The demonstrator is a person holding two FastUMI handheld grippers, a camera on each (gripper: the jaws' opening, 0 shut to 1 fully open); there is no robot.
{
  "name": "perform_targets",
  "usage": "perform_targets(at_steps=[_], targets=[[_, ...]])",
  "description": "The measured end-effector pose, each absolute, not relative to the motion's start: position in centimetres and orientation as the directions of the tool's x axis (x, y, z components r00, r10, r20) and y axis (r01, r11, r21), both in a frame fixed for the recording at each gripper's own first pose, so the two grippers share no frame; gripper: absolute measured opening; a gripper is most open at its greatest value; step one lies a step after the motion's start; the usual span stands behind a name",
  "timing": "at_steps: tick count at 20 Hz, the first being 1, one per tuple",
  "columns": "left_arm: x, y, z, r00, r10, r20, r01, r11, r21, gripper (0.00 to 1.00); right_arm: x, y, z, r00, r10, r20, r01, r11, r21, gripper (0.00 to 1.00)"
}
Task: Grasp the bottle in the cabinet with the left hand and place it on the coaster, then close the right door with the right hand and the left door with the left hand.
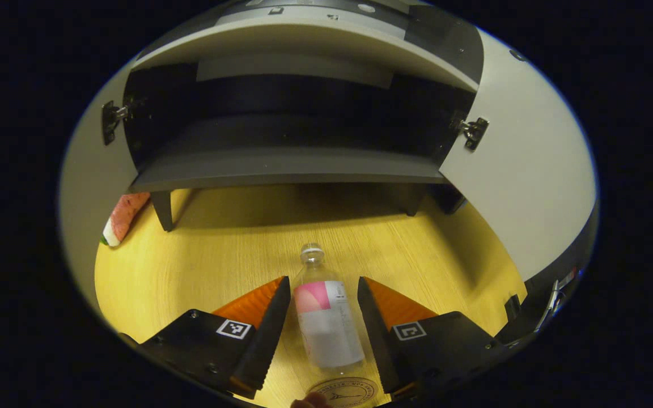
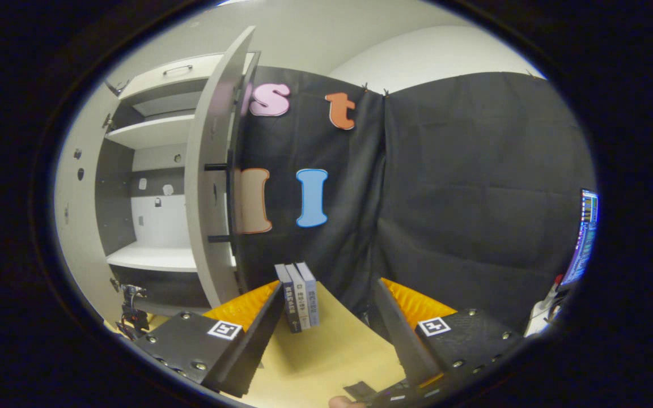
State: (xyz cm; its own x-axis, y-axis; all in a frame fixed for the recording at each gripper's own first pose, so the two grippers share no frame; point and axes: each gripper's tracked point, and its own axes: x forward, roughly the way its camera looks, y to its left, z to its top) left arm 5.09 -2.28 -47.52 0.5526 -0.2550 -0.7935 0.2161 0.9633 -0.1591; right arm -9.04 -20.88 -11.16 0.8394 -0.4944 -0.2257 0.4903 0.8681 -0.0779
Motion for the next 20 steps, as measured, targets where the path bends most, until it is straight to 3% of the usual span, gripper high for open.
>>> perform_targets(at_steps=[4,5,6,14,20], targets=[[6.1,-2.2,-50.2,0.473,-0.244,-0.846,0.209,0.964,-0.162,0.76,-9.5,-21.6,-11.7,0.806,-0.545,-0.231,0.539,0.837,-0.095,0.97],[6.2,-2.2,-50.8,0.453,-0.233,-0.861,0.21,0.966,-0.151,0.82,-9.6,-21.7,-11.8,0.799,-0.554,-0.234,0.548,0.831,-0.097,0.97],[6.2,-2.2,-51.4,0.424,-0.226,-0.877,0.215,0.966,-0.145,0.76,-9.7,-21.7,-12.0,0.792,-0.562,-0.236,0.556,0.825,-0.1,0.97],[5.6,-1.2,-54.2,0.268,-0.124,-0.955,0.262,0.964,-0.052,0.8,-11.0,-22.3,-12.5,0.745,-0.616,-0.255,0.609,0.785,-0.114,0.97],[6.1,-1.4,-53.2,0.29,-0.156,-0.944,0.223,0.971,-0.092,0.76,-11.2,-22.0,-12.9,0.747,-0.611,-0.263,0.605,0.788,-0.113,0.97]])
